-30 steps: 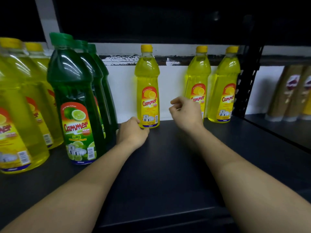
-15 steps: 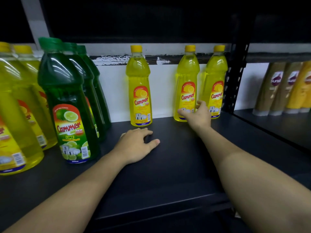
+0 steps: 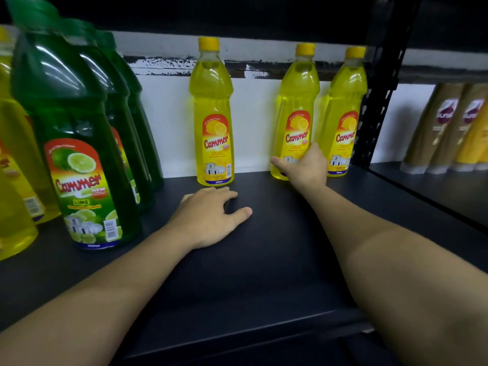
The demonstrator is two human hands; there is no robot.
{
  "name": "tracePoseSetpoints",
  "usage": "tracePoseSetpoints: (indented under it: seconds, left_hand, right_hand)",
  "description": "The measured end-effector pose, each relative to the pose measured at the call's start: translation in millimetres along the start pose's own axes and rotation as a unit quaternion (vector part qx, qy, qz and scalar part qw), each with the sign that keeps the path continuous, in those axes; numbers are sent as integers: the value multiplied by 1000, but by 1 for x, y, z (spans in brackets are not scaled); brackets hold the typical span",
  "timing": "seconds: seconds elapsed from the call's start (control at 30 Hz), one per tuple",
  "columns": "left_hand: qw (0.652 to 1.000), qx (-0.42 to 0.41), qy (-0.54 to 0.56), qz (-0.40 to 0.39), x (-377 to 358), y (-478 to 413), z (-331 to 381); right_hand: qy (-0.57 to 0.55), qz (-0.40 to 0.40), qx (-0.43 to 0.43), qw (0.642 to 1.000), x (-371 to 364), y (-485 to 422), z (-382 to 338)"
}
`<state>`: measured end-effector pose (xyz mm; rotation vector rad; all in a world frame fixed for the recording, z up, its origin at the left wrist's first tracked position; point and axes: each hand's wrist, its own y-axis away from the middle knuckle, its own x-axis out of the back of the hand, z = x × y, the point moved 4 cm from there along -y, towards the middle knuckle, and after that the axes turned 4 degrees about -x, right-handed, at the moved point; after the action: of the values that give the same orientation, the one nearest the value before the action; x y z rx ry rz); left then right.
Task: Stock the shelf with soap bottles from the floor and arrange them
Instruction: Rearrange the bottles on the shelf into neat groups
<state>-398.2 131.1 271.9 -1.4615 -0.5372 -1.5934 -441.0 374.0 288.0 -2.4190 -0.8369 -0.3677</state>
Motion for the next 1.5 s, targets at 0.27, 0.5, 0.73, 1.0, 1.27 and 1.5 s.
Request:
tracePoseSetpoints:
  seconds: [0.27,0.5,0.73,1.0,1.27,1.5]
  left_hand:
    - [1000,1,10,18,3,3,1]
    - [999,20,34,27,5,9,-1]
    - [995,54,79,39,6,12,-7]
    - [940,119,260,186,22,34,-23]
    - [851,163,421,267,27,51,-36]
    - [823,168,464,281,26,48,-39]
  right_hand:
    - [2,-4,6,1000,10,14,-1]
    - [26,-39,29,998,29,42,2]
    - [-8,-77,45,996,56,78,-9]
    - [-27,-147,66,987,64,124,-34]
    - [-25,-218,84,972,37,155,-63]
    - [7,-193,86,977,10,159,-81]
